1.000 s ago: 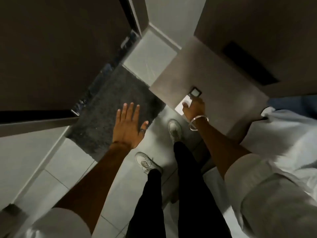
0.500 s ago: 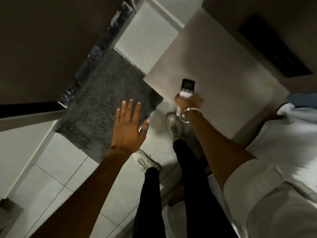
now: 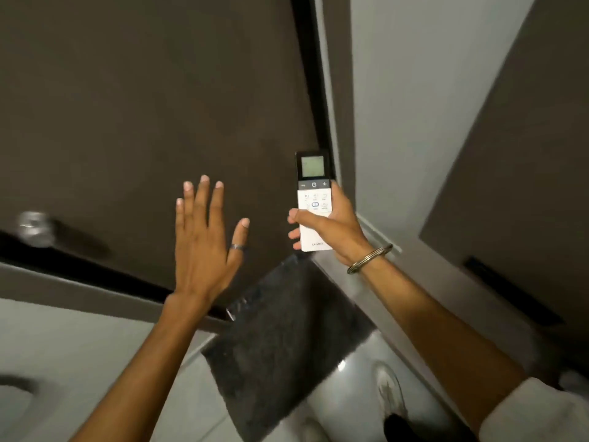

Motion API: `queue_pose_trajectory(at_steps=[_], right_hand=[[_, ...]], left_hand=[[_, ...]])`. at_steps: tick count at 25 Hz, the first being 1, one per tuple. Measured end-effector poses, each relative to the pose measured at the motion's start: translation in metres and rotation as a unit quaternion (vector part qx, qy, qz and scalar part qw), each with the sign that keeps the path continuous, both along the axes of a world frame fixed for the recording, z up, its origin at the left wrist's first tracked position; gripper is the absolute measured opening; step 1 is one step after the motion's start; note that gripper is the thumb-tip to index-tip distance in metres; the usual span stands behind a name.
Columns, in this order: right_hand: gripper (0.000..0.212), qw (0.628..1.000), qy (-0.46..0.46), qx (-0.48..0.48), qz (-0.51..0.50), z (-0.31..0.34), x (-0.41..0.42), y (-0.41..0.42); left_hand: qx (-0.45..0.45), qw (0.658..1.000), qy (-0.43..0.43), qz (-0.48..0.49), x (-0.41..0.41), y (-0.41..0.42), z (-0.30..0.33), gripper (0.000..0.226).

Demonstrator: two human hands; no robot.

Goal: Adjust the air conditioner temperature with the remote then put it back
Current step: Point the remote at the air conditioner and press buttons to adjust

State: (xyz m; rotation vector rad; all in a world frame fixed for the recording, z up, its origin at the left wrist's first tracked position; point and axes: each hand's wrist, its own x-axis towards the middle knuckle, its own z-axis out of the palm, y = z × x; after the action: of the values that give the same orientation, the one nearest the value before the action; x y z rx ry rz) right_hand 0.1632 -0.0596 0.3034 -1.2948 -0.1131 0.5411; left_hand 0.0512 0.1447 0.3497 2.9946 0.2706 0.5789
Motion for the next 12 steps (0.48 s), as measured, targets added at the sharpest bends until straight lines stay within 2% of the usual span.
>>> queue_pose_trajectory(at_steps=[3,6,12], right_hand=[[0.046,0.988,-0.126,0.071,0.057,0.138,0.006,0.043],[0.044,0.959,-0.233,0.128,0.096,0.252,-0.004,0.068],[0.052,0.902,-0.380,0.154,0.135,0.397,-0.043,0.094]], left_hand=[[0.067,0.990,-0.126,0.020,-0.005,0.035,0.124,0.072],[0.119,0.965,-0.233,0.034,-0.020,0.060,0.225,0.074],[0.194,0.912,-0.349,0.098,-0.061,0.098,0.349,0.076]])
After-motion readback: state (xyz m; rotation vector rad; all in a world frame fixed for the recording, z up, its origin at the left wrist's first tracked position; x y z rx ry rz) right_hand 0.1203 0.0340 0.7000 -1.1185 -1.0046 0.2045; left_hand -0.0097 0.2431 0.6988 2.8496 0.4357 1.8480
